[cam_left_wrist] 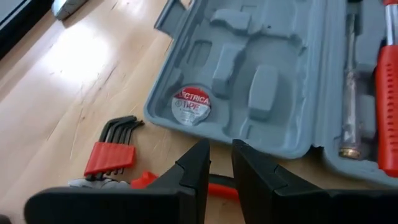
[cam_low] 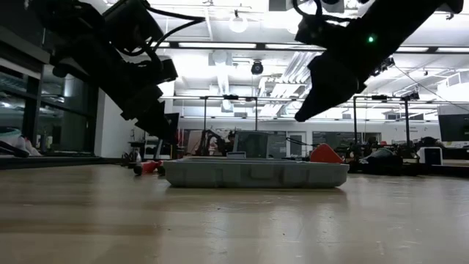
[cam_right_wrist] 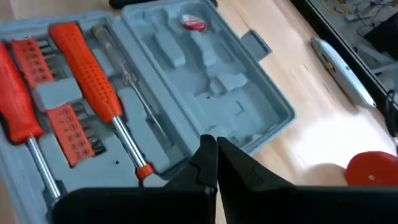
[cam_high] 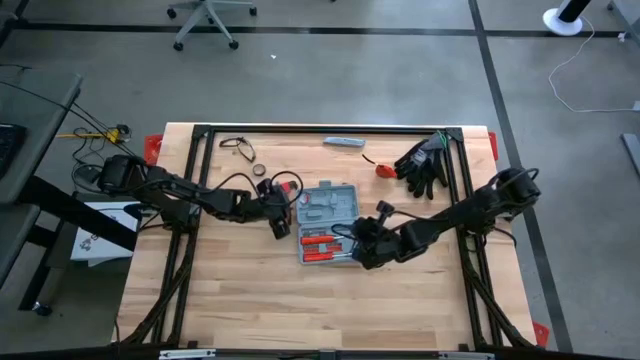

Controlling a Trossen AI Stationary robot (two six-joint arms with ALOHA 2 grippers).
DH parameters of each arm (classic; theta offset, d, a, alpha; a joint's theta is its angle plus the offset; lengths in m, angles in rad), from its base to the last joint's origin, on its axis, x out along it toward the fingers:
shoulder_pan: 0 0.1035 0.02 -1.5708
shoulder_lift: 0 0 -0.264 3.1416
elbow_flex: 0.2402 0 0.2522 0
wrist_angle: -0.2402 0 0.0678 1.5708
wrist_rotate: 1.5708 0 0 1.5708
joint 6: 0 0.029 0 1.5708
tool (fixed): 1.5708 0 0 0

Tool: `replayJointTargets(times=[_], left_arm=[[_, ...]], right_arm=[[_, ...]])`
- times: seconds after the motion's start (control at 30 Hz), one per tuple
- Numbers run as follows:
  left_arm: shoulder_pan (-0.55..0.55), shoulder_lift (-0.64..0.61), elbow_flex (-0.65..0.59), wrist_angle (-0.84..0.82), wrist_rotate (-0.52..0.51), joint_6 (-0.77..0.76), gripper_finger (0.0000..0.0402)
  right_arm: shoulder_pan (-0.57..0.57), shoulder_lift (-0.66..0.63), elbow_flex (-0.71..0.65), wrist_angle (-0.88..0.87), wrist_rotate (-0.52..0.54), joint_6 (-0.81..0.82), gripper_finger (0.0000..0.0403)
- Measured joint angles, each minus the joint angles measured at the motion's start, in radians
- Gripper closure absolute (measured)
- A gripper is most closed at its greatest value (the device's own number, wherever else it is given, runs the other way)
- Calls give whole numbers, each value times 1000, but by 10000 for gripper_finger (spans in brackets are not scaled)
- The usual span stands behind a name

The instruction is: Prefit tool cases

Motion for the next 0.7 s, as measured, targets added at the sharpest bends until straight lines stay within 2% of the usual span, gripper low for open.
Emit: replayJointTargets(times=[0.23,0.53,0.7], left_arm=[[-5,0,0,10,0,0,342],[-32,0,0,17,-2,-26,342],[-59,0,0,50,-11,5,342]], right_arm=[[-10,-2,0,91,-3,-86,403],[-8,-2,0,235,-99,-105,403],[13,17,0,297,-104,-136,403]])
